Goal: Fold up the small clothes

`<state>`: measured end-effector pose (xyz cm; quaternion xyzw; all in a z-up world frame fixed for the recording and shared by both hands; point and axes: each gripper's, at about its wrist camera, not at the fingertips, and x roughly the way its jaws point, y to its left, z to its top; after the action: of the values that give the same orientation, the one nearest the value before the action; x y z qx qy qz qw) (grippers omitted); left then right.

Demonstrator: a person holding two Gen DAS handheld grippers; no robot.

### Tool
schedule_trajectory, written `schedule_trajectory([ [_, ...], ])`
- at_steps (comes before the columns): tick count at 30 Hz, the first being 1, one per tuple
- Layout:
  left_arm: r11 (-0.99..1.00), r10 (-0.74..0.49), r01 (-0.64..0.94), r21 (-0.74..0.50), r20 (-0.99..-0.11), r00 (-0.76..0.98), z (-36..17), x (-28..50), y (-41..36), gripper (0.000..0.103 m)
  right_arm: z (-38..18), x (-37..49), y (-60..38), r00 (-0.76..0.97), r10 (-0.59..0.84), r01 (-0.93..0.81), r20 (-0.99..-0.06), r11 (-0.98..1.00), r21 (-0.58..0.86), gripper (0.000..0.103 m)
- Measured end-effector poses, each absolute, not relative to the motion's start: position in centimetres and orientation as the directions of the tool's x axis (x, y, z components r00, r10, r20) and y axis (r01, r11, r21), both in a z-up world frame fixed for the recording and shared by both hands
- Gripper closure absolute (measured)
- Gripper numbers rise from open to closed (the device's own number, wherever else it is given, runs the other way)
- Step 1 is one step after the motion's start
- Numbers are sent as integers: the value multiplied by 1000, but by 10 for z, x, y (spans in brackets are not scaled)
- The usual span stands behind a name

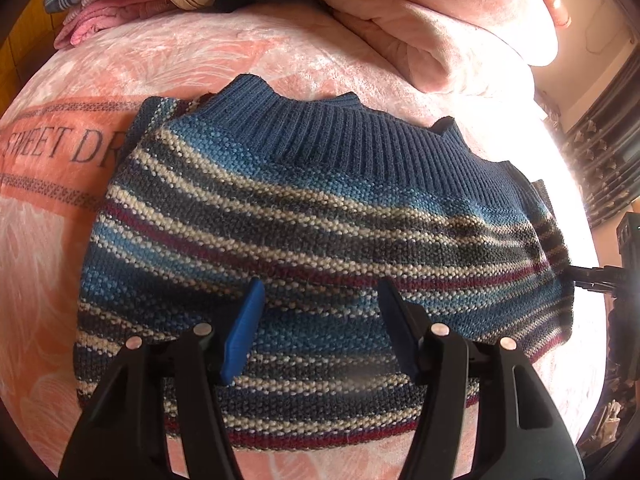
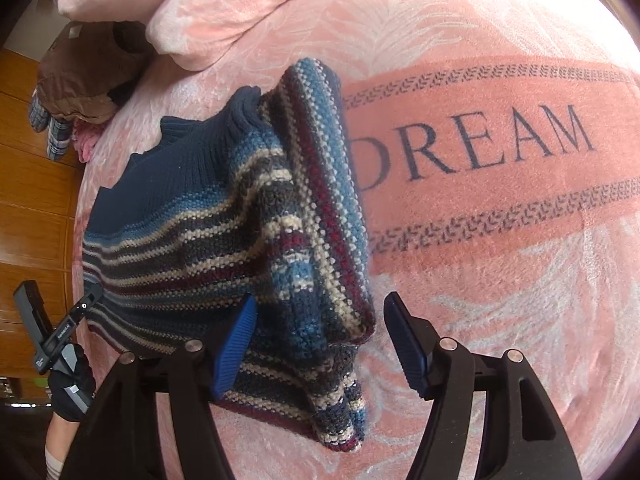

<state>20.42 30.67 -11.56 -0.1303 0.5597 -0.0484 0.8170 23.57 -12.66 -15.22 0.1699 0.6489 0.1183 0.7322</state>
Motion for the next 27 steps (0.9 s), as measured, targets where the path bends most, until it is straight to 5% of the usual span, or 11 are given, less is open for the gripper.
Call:
schedule_trajectory([
  [6,952,-249,-81,-296,-899,360,-124,207,314,43,-175,237,-137,114,466,106,-878,873,477,35],
  [11,954,-249,-71,-293,-899,360,-127,207,314,43,-174,236,-138,131,476,94,-870,868,488,59],
  [27,953,-252,-68,-294,-899,358,-131,209,313,42,-176,235,-124,163,455,91,-876,877,472,66],
])
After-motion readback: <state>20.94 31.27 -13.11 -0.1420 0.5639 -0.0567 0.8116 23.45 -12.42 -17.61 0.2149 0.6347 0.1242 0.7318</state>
